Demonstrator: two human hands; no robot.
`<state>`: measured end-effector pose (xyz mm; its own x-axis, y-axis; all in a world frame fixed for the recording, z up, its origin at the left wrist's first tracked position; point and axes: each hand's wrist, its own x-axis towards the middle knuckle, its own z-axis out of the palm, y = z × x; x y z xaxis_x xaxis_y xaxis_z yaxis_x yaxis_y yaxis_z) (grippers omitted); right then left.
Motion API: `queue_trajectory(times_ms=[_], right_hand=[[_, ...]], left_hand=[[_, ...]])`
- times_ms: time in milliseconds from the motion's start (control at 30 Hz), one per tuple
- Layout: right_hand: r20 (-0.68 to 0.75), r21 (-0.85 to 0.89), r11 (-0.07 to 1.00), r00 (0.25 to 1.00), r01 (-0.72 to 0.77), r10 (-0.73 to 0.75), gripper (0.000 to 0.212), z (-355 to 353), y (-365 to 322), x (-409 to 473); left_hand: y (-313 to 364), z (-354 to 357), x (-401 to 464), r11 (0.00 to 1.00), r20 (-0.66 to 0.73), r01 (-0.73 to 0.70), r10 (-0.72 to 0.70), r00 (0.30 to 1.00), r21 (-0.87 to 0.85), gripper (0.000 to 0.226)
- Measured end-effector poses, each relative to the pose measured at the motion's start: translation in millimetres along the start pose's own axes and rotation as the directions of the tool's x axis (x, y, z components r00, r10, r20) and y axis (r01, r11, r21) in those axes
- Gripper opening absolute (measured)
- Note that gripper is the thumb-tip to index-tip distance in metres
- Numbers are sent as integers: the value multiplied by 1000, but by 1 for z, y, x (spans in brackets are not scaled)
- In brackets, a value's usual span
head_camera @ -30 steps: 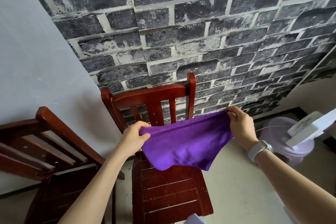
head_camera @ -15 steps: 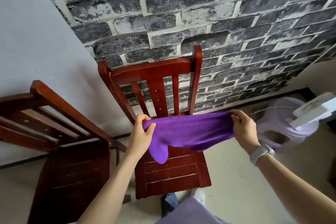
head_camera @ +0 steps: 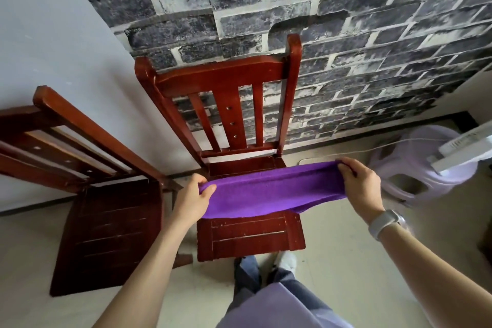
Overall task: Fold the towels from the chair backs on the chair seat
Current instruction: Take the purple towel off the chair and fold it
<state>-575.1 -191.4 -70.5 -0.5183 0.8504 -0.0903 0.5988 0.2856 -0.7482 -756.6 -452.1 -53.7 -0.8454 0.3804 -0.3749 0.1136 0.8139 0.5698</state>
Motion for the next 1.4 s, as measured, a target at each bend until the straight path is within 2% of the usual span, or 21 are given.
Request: queue_trajectory(times_ms=[133,233,267,333,400,433,533,600,800,967,1067,1100,1167,1200,1300,1400], right_hand=[[82,35,997,995,-67,64,19,1,11,-3],[275,82,990,957,-115,88,24,4,19,-6],[364,135,977,925,-164,105,27,3,20,-8],[559,211,924,815,-319,153,40,2,18,-12],[668,155,916,723,-370,179,51,5,16,-14],[667,91,942,722,-323,184,53,8,17,-15],[580,-121,989,802,-87,141,47,17,17,-18],[530,-179,984,840,-20,114,39,19,18,-23],[356,-273,962,927,-14,114,32,25,14,-43],[251,-171,985,967,1,43,28,31,3,-62],[327,-102,995,945,12,22,24,30,-9,-79],[382,-112,993,924,21,24,30,30,-12,-85],[448,-222,971,894,87,23,47,34,-11,-96],[458,-294,947,889,128,22,47,37,-8,-100],[422,-397,904,906,157,28,24,43,1,-115],[408,-404,890,913,210,-30,14,44,10,-126]], left_hand=[[-18,4,-12,988,-97,37,-51,994,-150,31],[-34,4,-18,960,-91,58,-86,992,-275,29],[-38,3,-21,955,-72,74,-99,992,-286,30],[-45,1,-26,960,-12,101,-107,994,-262,39],[-52,-2,-30,976,44,103,-97,994,-191,48],[-56,-4,-31,986,53,87,-80,995,-143,51],[-71,-10,-32,1000,49,11,-11,999,-9,54],[-79,-13,-35,999,58,-12,9,998,48,49],[-93,-13,-39,979,33,-166,163,986,119,19],[-101,-25,-36,970,-57,-209,217,974,122,10],[-110,-33,-36,957,-89,-258,271,959,133,12],[-112,-35,-37,956,-86,-275,284,955,103,12],[-116,-38,-42,968,-37,-250,250,968,-17,14],[-118,-38,-45,973,3,-222,222,975,-67,15],[-128,-37,-55,973,52,-190,198,979,-130,11],[-135,-37,-61,969,-34,-202,199,979,-145,8]])
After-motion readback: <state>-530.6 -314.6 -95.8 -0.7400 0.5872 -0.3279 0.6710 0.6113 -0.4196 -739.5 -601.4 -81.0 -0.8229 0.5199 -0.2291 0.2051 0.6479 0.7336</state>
